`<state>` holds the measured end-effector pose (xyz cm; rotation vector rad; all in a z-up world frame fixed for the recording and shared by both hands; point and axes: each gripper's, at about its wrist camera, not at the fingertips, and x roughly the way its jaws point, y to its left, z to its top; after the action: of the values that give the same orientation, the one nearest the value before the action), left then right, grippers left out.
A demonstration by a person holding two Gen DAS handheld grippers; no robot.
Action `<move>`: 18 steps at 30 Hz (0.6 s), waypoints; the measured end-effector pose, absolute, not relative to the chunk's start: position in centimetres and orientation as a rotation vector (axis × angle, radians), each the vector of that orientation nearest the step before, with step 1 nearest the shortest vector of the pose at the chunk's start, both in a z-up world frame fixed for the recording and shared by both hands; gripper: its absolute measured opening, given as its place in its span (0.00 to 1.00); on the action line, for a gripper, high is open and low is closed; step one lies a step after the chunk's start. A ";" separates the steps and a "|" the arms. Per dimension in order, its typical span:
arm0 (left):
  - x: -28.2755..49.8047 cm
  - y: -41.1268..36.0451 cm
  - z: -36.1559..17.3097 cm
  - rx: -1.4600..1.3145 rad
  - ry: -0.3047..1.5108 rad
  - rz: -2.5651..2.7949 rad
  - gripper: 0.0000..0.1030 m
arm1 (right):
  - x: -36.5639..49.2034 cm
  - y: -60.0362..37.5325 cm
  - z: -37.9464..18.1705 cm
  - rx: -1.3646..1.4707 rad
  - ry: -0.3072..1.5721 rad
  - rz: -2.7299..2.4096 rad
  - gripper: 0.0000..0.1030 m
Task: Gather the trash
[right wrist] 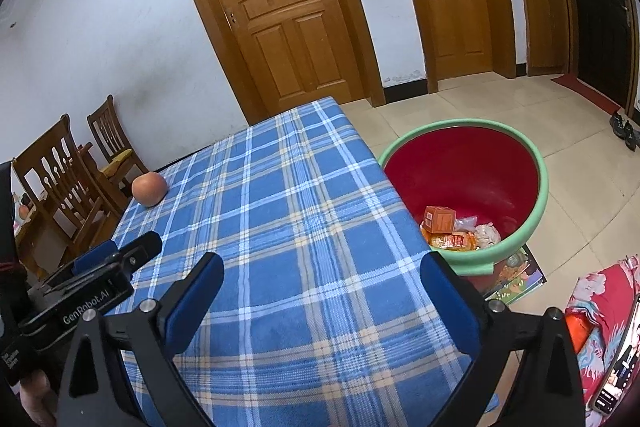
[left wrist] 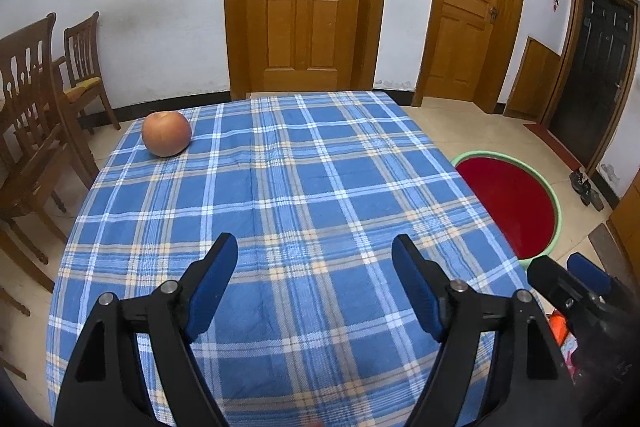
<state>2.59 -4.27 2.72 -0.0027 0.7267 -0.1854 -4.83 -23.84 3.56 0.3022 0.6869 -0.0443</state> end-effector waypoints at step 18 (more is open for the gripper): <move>2.7 -3.9 2.0 -0.023 0.729 -0.181 0.77 | -4.8 -23.9 3.3 0.296 0.687 -0.052 0.98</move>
<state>2.66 -3.91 2.02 -0.0228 0.7286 -0.1811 -4.85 -23.86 3.33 0.2963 0.6875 -0.0522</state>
